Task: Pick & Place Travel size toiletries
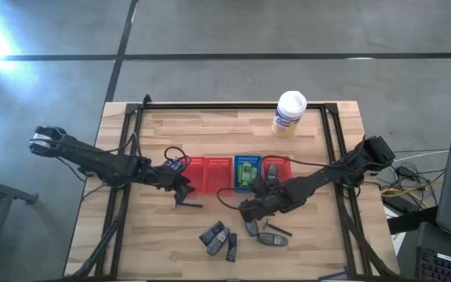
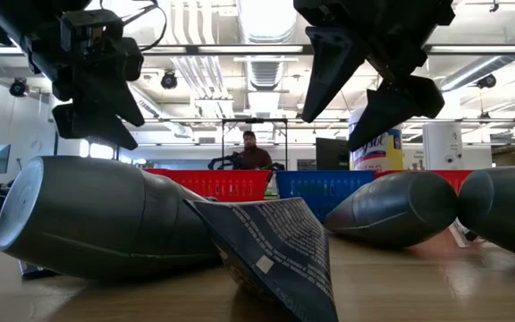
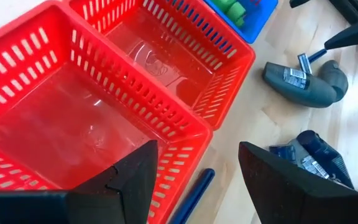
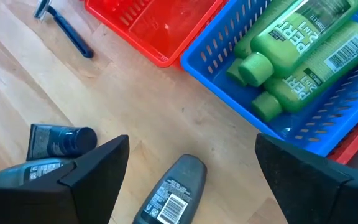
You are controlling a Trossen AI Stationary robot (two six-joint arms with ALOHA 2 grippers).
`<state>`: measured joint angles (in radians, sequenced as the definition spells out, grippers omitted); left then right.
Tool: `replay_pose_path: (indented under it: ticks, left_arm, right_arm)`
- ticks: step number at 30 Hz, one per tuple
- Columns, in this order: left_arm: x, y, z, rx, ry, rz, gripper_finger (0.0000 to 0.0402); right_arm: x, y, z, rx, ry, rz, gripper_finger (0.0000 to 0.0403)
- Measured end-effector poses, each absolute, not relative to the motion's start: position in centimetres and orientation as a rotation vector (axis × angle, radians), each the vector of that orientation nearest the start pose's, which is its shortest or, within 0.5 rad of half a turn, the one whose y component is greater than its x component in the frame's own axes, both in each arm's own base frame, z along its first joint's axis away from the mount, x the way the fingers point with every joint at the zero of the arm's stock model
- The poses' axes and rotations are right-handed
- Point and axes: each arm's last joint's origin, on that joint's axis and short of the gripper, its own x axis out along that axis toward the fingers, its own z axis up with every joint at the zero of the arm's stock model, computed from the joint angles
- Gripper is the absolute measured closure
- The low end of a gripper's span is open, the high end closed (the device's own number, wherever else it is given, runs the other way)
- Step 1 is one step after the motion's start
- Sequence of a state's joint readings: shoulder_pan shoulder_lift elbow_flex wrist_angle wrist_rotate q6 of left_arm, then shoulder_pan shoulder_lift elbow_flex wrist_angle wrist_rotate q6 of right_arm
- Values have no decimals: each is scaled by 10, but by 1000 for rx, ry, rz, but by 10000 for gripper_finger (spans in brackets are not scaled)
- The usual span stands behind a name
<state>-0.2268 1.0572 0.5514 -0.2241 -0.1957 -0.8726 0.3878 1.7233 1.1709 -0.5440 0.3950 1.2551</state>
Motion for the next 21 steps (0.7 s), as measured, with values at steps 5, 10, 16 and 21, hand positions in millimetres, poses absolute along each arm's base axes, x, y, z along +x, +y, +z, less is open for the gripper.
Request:
replay_pose_path:
  ticks: [5,10,16,21]
  left_arm:
    - [203,-42,205,-697,660,237,172]
    - [203,-43,205,-695,663,232,172]
    - [202,-50,205,-688,674,204,172]
    - [200,-55,205,-677,683,183,172]
  right_arm:
    - [322,120,203,750,824,-618,81]
    - [322,120,204,757,822,-620,99]
    - [322,120,203,769,844,-603,118]
    - [322,121,203,773,853,-597,132]
